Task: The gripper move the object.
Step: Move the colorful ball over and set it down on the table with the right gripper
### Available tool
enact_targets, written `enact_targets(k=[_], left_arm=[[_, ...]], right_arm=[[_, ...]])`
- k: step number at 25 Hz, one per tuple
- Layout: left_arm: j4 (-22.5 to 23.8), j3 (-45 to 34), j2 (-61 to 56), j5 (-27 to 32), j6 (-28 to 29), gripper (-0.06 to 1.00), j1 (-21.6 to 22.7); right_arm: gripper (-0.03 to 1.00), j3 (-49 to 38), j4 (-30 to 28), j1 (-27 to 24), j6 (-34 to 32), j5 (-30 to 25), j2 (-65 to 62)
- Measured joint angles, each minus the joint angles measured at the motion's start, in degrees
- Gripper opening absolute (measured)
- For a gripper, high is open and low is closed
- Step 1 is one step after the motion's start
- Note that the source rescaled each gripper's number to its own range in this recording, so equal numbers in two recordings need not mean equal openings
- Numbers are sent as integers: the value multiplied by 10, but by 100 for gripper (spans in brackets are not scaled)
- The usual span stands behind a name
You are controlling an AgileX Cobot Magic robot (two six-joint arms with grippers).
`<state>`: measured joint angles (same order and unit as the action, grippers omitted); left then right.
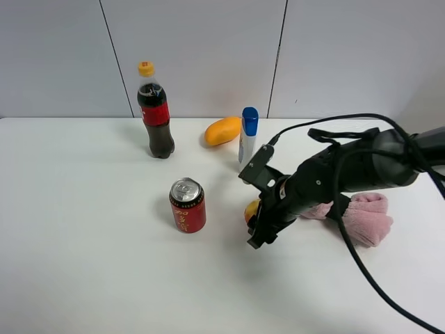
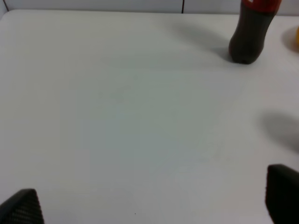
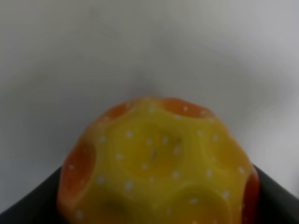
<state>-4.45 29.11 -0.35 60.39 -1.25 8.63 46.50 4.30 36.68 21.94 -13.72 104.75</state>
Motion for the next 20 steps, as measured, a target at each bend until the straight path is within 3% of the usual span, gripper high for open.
enact_targets(k=[17, 20], left_arm=[[0, 0, 0, 0, 0, 100, 0], [0, 0, 0, 0, 0, 100, 0]], right_arm=[[2, 0, 1, 12, 8, 8, 12], [28, 0, 1, 12, 3, 19, 12]])
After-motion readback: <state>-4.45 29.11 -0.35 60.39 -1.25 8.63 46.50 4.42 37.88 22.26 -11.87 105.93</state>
